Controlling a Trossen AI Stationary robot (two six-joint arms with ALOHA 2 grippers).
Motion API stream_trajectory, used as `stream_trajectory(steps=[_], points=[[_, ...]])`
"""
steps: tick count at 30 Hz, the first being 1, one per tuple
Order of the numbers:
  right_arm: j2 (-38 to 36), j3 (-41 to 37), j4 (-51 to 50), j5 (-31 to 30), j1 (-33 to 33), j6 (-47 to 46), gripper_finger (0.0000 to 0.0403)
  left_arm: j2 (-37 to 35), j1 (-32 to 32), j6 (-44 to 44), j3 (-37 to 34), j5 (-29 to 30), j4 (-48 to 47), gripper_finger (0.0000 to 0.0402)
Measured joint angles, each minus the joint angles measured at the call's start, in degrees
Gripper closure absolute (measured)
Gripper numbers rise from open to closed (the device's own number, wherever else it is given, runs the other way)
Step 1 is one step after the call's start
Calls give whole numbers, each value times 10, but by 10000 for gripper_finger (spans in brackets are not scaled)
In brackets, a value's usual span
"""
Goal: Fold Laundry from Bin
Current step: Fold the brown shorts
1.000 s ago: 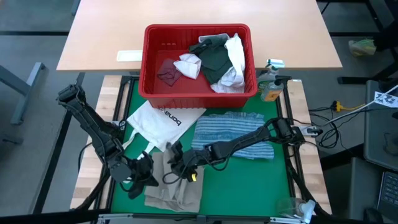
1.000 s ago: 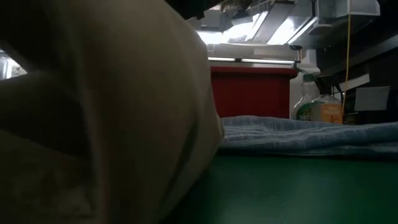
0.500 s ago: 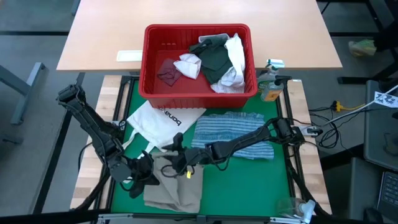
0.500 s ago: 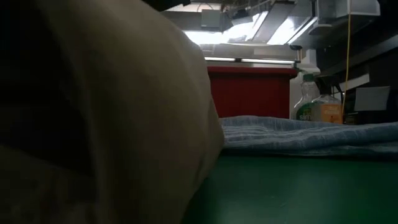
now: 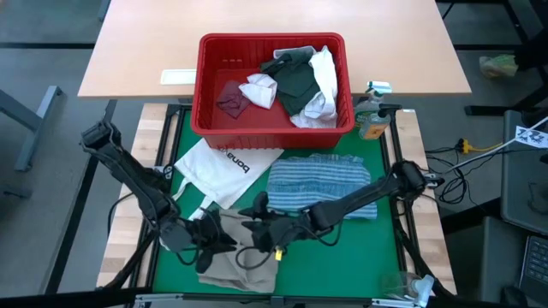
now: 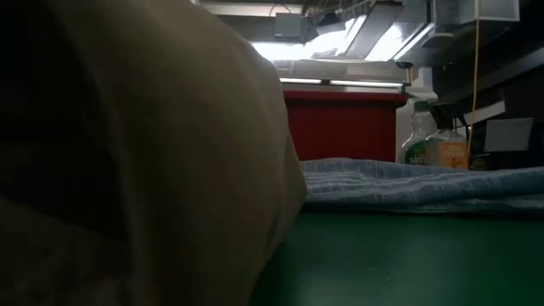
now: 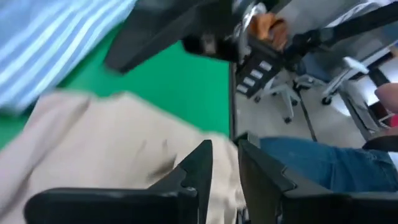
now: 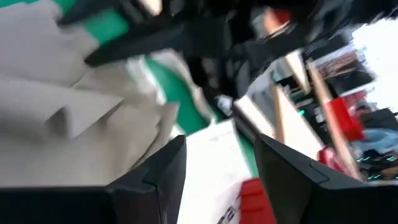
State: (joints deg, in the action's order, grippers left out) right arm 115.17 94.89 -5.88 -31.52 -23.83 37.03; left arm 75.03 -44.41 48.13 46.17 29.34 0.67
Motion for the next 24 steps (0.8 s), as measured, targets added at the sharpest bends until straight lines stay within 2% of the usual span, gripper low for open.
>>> stream_trajectory(steps=[6, 8, 11, 14, 16, 18, 22, 24], points=[[-8, 0, -153, 12, -10, -94, 215, 77, 32, -192, 0, 0, 202, 320], [-8, 0, -204, 26, -6, -133, 215, 101, 43, -226, 0, -11, 234, 323], [-8, 0, -287, 85, 4, -180, 215, 128, 59, -246, 0, -63, 227, 329], [-7, -1, -347, 165, 17, -220, 215, 155, 68, -231, 0, -127, 199, 337], [-7, -1, -368, 214, 23, -247, 215, 168, 70, -200, 0, -167, 178, 343], [-7, -1, -374, 252, 28, -265, 215, 172, 70, -155, 0, -231, 143, 349], [-7, -1, -374, 272, 30, -276, 215, 172, 62, -49, 0, -374, 90, 361], [-7, -1, -373, 271, 29, -276, 215, 172, 49, 3, 0, -415, 74, 369]])
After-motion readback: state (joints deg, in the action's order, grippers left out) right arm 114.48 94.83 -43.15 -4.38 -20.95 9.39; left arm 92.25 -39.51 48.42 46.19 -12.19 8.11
